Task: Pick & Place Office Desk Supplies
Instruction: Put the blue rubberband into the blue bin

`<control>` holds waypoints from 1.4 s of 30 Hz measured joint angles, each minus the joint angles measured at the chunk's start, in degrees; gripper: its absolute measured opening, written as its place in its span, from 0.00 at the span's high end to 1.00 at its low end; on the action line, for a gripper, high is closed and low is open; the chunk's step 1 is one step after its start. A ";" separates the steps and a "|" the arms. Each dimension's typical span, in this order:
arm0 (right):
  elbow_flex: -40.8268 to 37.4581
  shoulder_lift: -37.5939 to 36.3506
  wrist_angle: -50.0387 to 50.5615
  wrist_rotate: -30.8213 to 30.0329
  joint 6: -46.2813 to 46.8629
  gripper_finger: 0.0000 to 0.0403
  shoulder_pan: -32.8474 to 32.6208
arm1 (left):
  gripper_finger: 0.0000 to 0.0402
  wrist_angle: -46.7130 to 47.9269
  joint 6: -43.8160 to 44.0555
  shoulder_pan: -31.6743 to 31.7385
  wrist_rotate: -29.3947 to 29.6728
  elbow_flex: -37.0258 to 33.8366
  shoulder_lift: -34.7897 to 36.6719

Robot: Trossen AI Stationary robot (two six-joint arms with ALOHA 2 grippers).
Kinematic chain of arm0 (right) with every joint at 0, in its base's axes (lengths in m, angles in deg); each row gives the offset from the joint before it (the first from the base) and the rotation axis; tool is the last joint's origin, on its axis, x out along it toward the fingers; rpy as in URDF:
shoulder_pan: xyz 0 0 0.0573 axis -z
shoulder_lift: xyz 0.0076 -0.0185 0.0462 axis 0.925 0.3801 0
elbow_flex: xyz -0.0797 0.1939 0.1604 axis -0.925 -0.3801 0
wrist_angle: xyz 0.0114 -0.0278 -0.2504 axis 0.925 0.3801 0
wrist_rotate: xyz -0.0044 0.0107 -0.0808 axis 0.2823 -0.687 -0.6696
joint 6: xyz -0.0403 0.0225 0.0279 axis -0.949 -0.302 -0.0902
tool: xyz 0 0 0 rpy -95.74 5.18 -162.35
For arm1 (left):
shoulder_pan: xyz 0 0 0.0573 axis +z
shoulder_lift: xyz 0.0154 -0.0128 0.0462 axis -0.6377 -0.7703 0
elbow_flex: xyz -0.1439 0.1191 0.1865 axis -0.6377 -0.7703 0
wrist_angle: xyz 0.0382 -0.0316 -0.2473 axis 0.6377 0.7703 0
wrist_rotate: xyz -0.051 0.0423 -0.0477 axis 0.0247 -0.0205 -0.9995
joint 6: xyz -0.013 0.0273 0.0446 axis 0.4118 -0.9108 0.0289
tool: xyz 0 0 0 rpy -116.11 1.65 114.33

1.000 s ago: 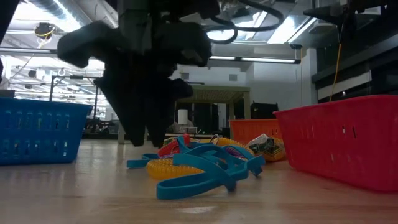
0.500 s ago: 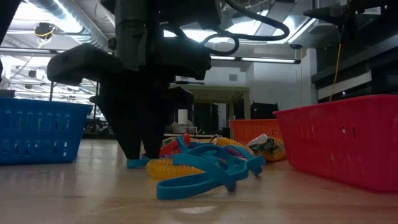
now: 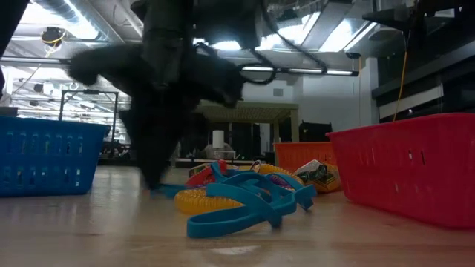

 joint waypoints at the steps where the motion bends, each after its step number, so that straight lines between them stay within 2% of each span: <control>1: 0.00 0.00 0.27 -0.01 -0.01 0.56 0.00 | 1.00 1.17 1.17 0.23 -1.13 0.82 0.64; 5: 0.00 0.00 1.22 0.00 0.11 0.56 -0.01 | 1.00 4.76 5.19 1.27 -5.15 4.37 5.84; 10: 0.00 0.00 2.43 0.02 1.19 0.56 -0.01 | 1.00 4.28 14.71 2.97 -4.99 7.36 13.26; 16: 0.00 0.00 2.49 0.02 1.29 0.56 0.00 | 1.00 5.12 26.11 2.86 5.62 8.16 23.49; 20: 0.00 0.00 2.53 0.03 1.32 0.56 0.01 | 0.99 12.26 32.45 1.46 10.47 8.16 27.85; 24: 0.00 0.00 2.49 0.24 1.35 0.56 -0.01 | 1.00 23.48 36.42 -1.82 11.58 7.97 27.80; 26: 0.00 0.00 2.47 0.24 1.52 0.56 0.01 | 1.00 25.48 38.01 -3.64 11.01 6.49 27.52; 29: 0.00 0.00 2.43 0.24 1.52 0.56 0.01 | 0.99 23.63 41.39 -6.33 9.97 2.16 27.69; 33: 0.00 0.07 2.45 0.22 1.52 0.56 0.00 | 1.00 15.93 44.41 -9.15 8.18 -5.08 27.74; 37: 0.00 0.13 2.45 0.22 1.53 0.56 0.00 | 1.00 5.74 47.97 -10.36 6.72 -12.68 27.74; 42: 0.00 0.13 2.45 0.20 2.94 0.56 -0.01 | 0.99 0.29 51.10 -11.11 5.49 -19.11 27.74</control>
